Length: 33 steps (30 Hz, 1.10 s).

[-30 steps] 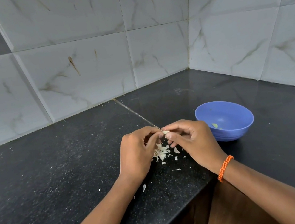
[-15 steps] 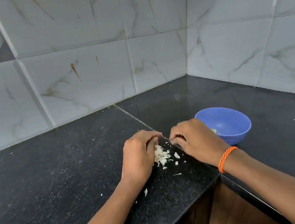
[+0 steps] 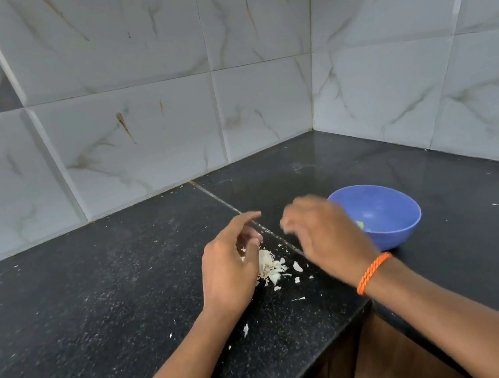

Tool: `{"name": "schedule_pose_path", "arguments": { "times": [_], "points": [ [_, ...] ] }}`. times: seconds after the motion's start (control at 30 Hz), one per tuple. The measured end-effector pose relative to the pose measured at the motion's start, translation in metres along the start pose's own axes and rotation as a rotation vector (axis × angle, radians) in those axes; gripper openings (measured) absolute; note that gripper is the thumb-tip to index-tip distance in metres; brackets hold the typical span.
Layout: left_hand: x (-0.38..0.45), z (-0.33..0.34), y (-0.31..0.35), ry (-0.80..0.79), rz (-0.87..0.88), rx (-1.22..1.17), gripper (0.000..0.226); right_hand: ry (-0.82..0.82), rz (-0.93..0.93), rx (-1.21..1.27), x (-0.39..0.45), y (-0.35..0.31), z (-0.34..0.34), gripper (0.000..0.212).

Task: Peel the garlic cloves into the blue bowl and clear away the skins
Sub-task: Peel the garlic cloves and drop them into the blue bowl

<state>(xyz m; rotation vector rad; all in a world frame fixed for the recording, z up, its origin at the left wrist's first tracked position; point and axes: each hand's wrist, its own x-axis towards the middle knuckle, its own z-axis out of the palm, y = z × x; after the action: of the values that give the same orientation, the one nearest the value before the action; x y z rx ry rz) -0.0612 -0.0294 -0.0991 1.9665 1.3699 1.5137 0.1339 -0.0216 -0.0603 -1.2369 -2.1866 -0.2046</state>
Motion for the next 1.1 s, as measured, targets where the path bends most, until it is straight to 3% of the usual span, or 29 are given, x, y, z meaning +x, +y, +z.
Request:
{"name": "schedule_pose_path", "arguments": {
  "times": [0.07, 0.1, 0.27, 0.43, 0.53, 0.83, 1.1],
  "points": [
    [0.0, -0.001, 0.002, -0.026, -0.035, -0.077, 0.038, -0.213, -0.026, 0.002, -0.019, -0.006, 0.02, 0.023],
    [-0.001, 0.0, 0.003, -0.032, -0.038, -0.088, 0.036, -0.236, -0.014, 0.033, -0.022, -0.001, 0.023, 0.021],
    [-0.001, 0.001, 0.001, -0.013, 0.004, -0.021, 0.032, -0.007, 0.123, 0.315, -0.023, 0.009, 0.018, 0.012],
    [-0.001, 0.002, 0.004, -0.118, 0.043, 0.049, 0.022, 0.155, 0.238, 0.539, -0.029, 0.009, 0.026, 0.017],
    [0.0, 0.002, 0.005, -0.115, 0.026, 0.069, 0.026, 0.175, 0.276, 0.608, -0.028, 0.006, 0.026, 0.019],
    [-0.001, 0.004, 0.002, -0.024, 0.048, 0.066, 0.01, 0.17, 0.304, 0.712, -0.03, 0.0, 0.023, 0.023],
    [-0.002, 0.004, 0.005, -0.036, 0.036, 0.002, 0.005, 0.187, 0.258, 0.668, -0.029, 0.0, 0.022, 0.015]
  ]
}}
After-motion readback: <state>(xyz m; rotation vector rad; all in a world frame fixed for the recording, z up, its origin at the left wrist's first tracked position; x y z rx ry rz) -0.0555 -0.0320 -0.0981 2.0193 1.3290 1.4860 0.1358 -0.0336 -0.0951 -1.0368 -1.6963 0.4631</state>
